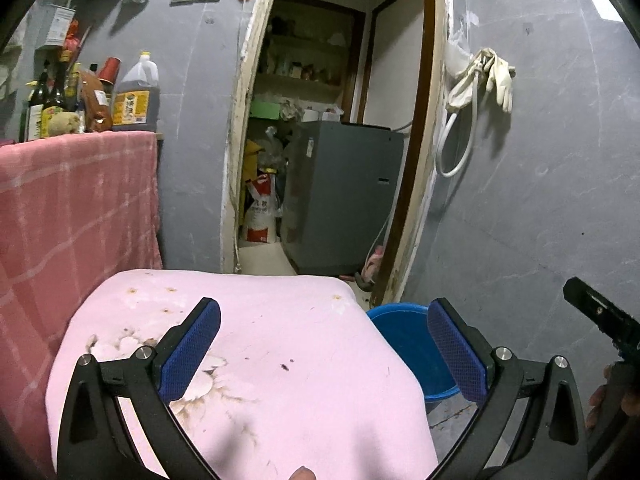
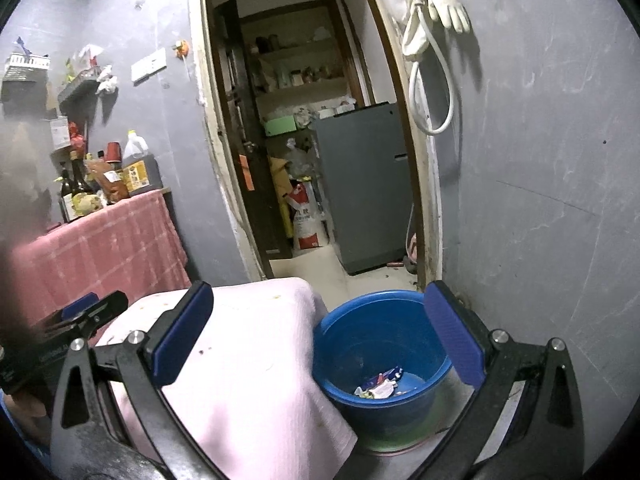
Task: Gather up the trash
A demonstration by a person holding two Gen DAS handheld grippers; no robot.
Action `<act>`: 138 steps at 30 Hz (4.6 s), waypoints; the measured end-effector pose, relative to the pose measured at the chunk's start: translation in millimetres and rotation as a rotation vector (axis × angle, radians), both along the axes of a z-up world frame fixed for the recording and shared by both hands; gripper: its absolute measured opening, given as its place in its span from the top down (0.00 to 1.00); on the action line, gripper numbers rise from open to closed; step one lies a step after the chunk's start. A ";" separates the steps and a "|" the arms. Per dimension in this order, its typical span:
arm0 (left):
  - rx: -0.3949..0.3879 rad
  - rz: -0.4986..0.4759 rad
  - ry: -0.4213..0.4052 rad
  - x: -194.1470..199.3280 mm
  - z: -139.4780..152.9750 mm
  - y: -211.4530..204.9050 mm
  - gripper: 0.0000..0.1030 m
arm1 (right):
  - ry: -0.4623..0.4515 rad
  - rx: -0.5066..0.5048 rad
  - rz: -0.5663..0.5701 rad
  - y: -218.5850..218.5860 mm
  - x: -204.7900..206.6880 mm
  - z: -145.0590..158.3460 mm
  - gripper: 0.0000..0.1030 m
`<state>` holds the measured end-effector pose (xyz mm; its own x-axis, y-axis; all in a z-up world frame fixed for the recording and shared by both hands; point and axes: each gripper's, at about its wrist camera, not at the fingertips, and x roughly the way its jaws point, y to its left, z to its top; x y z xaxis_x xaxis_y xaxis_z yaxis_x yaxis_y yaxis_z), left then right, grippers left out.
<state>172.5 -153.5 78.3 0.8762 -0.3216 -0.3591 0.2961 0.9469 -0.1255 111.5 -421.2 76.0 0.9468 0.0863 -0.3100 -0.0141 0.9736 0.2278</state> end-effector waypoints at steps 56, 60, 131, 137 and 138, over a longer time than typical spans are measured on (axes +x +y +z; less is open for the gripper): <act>0.063 0.154 -0.065 -122.7 -83.8 44.9 0.01 | -0.074 -0.124 -0.162 55.2 -122.3 -75.0 0.00; 0.061 0.172 -0.069 -124.5 -87.6 45.7 0.01 | -0.074 -0.126 -0.157 57.0 -122.6 -77.9 0.00; 0.064 0.159 -0.059 -126.4 -100.6 52.5 0.01 | -0.046 -0.112 -0.146 64.2 -115.1 -97.2 0.00; 0.063 0.158 -0.058 -126.3 -100.7 52.6 0.01 | -0.045 -0.112 -0.145 64.6 -115.4 -97.8 0.00; 0.063 0.158 -0.058 -126.2 -100.7 52.9 0.01 | -0.046 -0.111 -0.145 64.5 -115.4 -97.3 0.00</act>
<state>46.3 -100.6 -22.4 0.9337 -0.1568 -0.3220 0.1480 0.9876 -0.0517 -3.9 -356.7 -21.4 0.9603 -0.0849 -0.2659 0.1206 0.9853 0.1209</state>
